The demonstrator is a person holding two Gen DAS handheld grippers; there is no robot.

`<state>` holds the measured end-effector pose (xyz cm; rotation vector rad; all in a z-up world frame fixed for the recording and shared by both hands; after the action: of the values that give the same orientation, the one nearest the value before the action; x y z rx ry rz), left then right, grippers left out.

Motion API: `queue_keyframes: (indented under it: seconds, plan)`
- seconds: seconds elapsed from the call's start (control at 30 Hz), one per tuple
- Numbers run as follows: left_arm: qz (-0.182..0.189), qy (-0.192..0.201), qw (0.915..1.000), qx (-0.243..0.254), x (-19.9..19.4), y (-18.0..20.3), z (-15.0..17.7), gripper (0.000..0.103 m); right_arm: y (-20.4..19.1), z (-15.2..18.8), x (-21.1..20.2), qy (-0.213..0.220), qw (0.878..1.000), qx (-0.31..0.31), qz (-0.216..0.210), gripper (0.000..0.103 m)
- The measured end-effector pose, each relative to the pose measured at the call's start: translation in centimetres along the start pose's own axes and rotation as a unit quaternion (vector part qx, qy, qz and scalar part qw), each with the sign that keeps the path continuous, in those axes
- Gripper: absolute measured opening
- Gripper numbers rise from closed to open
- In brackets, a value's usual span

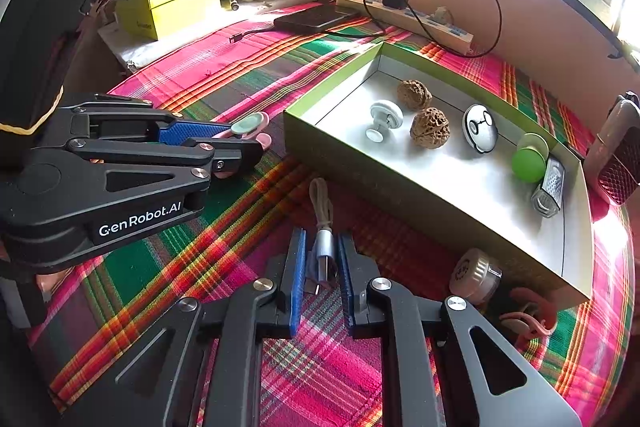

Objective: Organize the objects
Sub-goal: 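Carry the pink clip in the left gripper and the cable in the right over the white box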

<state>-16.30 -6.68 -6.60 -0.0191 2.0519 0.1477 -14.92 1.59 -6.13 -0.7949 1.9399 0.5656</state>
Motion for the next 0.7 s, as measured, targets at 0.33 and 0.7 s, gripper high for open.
queue_keyframes:
  seconds: [0.33,0.7]
  plan:
    - [0.004,0.001,1.0000,-0.002,-0.1,0.0,0.1,0.016,0.0,0.0,0.0,0.003,1.000,0.006,0.000,0.016]
    - [0.005,0.020,0.9998,0.005,-1.8,0.0,-0.5,0.016,0.3,-0.1,-1.0,0.016,1.000,0.020,-0.004,0.015]
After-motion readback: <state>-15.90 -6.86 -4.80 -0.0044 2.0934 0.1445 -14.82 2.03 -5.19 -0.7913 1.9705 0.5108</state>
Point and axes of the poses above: each gripper's, at about its wrist camera, not at the fingertips, and x roughly the way its jaws point, y to its right, z to its underside, the point moved 9 cm from there along x, roughly the way its jaws point, and after that the axes turned 9 degrees about -y, right-handed, at the moved point
